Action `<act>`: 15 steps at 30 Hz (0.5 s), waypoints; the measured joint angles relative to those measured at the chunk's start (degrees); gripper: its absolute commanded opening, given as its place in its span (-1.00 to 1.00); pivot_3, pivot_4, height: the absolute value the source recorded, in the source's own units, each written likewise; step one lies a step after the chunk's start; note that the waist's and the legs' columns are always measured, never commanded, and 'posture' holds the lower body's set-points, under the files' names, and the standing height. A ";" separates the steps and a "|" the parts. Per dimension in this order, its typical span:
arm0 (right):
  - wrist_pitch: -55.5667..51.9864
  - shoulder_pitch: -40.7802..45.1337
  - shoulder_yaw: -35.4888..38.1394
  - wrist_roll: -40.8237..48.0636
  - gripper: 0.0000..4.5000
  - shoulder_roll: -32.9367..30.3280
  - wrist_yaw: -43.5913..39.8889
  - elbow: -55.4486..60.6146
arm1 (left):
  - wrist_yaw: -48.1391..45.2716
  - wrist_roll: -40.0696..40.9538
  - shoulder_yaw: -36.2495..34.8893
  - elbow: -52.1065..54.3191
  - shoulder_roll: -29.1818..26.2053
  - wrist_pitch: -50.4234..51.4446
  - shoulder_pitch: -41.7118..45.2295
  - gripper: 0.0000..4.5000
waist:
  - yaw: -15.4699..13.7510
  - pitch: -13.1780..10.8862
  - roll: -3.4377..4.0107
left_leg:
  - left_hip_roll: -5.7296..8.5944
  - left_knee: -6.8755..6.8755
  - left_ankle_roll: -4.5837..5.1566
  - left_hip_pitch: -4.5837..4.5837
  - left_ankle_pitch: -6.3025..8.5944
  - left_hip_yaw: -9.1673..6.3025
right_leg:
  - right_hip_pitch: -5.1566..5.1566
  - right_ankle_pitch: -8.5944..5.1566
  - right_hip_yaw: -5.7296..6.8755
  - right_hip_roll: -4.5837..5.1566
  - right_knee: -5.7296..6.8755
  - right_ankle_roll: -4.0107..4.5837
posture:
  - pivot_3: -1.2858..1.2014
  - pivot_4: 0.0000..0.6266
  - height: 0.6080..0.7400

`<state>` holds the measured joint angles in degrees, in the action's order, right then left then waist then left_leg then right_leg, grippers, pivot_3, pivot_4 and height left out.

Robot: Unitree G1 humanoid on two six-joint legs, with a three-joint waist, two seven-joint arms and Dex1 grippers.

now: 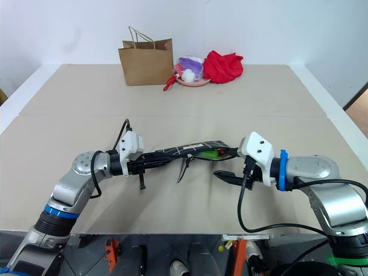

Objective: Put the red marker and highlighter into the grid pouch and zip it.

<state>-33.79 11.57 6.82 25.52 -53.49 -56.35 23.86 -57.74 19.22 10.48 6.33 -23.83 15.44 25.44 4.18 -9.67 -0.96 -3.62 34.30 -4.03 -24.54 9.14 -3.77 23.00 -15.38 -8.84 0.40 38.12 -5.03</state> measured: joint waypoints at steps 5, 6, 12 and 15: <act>0.47 -5.53 5.98 4.42 0.72 -0.23 -3.46 1.54 | -0.12 0.00 -0.02 0.01 -0.18 0.02 -0.03 -1.00 | -0.02 0.00 0.00 | 0.00 0.02 0.00 0.01 0.00 0.00 | -0.02 0.01 0.00 0.00 0.00 -0.01 | 0.03 -0.52 1.00; 0.06 -6.60 7.69 6.95 0.72 -0.15 -4.47 2.05 | -0.16 0.00 -0.02 0.00 -0.20 0.01 -0.02 -1.00 | 0.02 0.00 0.00 | 0.00 0.02 0.00 0.02 0.00 0.00 | -0.02 0.01 0.00 0.00 0.00 0.00 | 0.03 -0.52 1.00; -4.22 -9.53 9.86 14.34 0.72 -0.03 -5.17 5.20 | -0.28 0.00 -0.01 -0.15 -0.10 -0.07 0.13 -1.00 | 0.06 0.00 -0.01 | 0.00 0.04 0.00 0.04 0.00 -0.02 | -0.05 0.03 0.00 -0.01 0.00 0.00 | 0.03 -0.52 1.00; -4.82 -11.11 6.09 13.98 0.72 1.74 -3.45 6.17 | -0.28 -0.01 -0.01 -0.25 0.00 -0.08 0.23 -1.00 | 0.13 0.02 -0.05 | 0.00 0.04 0.00 0.04 0.00 -0.02 | -0.03 0.03 0.00 -0.01 0.00 0.01 | 0.03 -0.52 1.00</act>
<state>-38.60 0.46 12.92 39.50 -51.75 -59.80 30.04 -58.02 19.21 10.48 6.09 -23.83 15.36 25.67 4.31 -9.66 -1.00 -3.62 34.35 -4.03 -24.50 9.14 -3.79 22.97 -15.35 -8.84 0.39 38.12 -5.03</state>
